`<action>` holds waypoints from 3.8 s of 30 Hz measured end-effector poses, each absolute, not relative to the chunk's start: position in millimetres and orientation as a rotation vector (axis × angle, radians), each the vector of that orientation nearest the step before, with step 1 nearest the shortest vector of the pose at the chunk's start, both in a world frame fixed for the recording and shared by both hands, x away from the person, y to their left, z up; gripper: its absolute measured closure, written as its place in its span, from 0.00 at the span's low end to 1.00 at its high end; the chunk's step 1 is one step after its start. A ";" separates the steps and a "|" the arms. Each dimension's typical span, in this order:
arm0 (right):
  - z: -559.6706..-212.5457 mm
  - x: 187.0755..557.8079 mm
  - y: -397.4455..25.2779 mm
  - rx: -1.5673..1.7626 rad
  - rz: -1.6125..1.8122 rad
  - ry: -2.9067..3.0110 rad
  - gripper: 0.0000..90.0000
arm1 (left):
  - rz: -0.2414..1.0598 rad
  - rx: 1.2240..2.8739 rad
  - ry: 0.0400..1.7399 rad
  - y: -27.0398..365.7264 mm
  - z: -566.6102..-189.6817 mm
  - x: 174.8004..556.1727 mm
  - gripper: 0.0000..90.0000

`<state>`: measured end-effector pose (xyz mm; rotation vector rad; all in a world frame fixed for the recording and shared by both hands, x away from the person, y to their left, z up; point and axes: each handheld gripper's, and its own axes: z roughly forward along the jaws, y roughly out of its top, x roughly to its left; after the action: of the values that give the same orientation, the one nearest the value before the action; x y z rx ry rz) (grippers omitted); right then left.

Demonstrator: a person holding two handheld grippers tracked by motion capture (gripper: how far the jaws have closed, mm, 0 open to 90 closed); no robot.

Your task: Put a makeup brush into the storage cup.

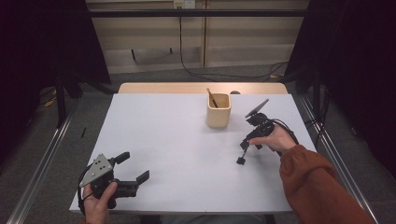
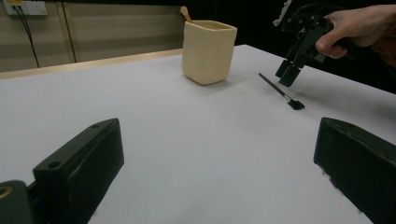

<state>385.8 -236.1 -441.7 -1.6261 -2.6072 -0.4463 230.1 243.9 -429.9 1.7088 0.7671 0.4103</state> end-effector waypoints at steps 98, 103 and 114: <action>-420.1 363.6 -259.8 -1.649 -0.920 -2.625 0.96 | 0.420 1.713 0.781 245.6 -431.2 231.0 0.02; -417.2 358.3 -264.0 -1.635 -1.078 -2.625 0.96 | 0.416 1.715 0.784 245.2 -431.6 231.0 0.02; -411.3 345.9 -271.1 -1.590 -1.317 -2.605 0.96 | 0.422 1.715 0.780 246.0 -431.0 230.8 0.02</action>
<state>345.9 -271.1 -411.3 -1.5904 -2.6054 -1.3175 230.8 246.0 -431.0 1.7153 0.7800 0.4224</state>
